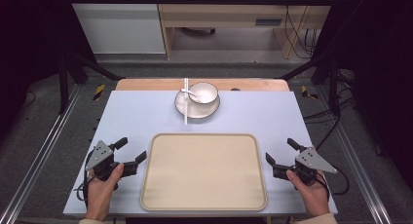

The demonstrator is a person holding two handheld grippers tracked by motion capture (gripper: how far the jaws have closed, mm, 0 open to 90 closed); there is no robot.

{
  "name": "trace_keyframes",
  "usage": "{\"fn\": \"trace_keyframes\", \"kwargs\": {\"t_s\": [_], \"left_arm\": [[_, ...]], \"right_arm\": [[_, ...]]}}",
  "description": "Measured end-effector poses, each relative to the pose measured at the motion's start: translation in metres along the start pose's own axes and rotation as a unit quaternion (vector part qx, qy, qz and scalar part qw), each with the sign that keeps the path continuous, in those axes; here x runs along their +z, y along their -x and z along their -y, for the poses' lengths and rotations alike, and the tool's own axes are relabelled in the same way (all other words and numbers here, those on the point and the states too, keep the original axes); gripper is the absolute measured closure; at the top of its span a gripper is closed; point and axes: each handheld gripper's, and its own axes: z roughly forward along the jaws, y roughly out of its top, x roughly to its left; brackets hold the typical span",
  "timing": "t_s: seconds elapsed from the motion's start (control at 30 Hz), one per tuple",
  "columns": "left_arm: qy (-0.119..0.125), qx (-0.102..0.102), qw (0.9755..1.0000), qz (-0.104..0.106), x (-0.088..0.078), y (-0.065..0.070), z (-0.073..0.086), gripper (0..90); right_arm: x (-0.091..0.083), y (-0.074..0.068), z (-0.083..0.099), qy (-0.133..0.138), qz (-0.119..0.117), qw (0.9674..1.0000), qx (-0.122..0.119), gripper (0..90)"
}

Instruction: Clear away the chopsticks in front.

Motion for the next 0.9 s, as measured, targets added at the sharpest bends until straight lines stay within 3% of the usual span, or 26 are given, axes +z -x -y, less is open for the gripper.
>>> {"fn": "trace_keyframes", "kwargs": {"t_s": [0.17, 0.37, 0.57, 0.77, 0.9], "left_arm": [[-0.006, 0.001, 1.0000, -0.001, 0.001, -0.001, 0.001, 6.9], [0.021, 0.009, 0.9997, 0.000, -0.003, -0.002, -0.001, 3.1], [0.019, 0.012, 0.9997, 0.007, 0.000, 0.004, -0.009, 2.1], [-0.001, 0.031, 0.9991, 0.028, 0.016, 0.014, -0.024, 2.2], [-0.016, 0.037, 0.9986, 0.034, 0.037, 0.017, -0.038, 2.3]], "right_arm": [[-0.001, -0.002, 0.000, -0.008, -0.004, 1.0000, -0.004, 7.3], [-0.002, -0.006, -0.002, 0.000, -0.010, 0.9997, -0.022, 7.6], [-0.006, -0.008, -0.005, 0.018, -0.001, 0.9998, -0.005, 6.1], [-0.007, -0.017, -0.009, 0.022, -0.006, 0.9997, -0.006, 4.5], [-0.010, -0.017, -0.011, 0.032, -0.007, 0.9994, -0.006, 4.4]]}}
